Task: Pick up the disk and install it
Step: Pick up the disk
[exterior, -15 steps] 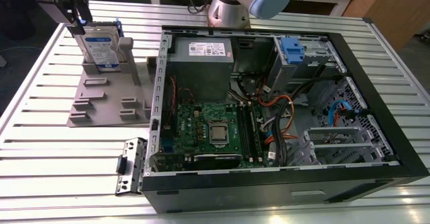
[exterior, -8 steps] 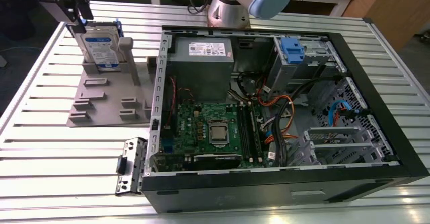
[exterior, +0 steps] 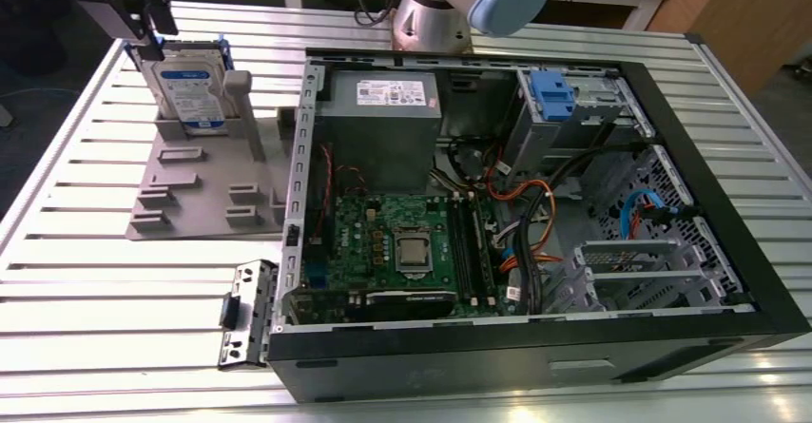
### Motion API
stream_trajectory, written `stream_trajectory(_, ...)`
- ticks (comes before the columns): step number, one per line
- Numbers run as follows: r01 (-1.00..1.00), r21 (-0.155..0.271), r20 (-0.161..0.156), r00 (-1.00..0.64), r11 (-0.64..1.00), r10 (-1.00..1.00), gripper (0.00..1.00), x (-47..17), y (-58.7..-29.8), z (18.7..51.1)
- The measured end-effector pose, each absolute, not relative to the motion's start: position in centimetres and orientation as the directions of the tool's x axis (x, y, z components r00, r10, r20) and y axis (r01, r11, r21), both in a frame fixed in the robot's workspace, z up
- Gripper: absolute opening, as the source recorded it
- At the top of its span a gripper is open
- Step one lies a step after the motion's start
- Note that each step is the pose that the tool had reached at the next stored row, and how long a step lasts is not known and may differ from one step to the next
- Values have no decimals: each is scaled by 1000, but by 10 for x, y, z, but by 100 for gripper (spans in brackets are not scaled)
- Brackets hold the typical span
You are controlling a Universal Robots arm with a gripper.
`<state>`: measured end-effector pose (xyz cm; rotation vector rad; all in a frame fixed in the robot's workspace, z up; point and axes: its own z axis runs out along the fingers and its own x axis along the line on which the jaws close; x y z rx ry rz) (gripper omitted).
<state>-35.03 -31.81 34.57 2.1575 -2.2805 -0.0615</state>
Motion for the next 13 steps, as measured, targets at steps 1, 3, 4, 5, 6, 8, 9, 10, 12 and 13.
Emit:
stream_trajectory(1, -998, 29, -26, -56, 55, -998, 53, -350, -318, 346)
stream_trajectory(3, -998, 30, -26, -56, 55, -998, 53, -350, -317, 345)
stream_trajectory(4, -998, 30, -26, -56, 55, -998, 53, -350, -317, 345)
stream_trajectory(5, -998, 30, -26, -56, 55, -998, 53, -350, -317, 345)
stream_trajectory(6, -998, 30, -26, -56, 55, -998, 53, -350, -317, 345)
stream_trajectory(8, -998, 30, -26, -56, 55, -998, 53, -350, -316, 345)
stream_trajectory(9, -998, 30, -26, -56, 55, -998, 53, -350, -316, 345)
stream_trajectory(10, -998, 30, -26, -56, 55, -998, 53, -350, -316, 345)
stream_trajectory(12, -998, 30, -26, -56, 55, -998, 53, -350, -315, 345)
stream_trajectory(13, -998, 30, -26, -56, 55, -998, 53, -350, -315, 345)
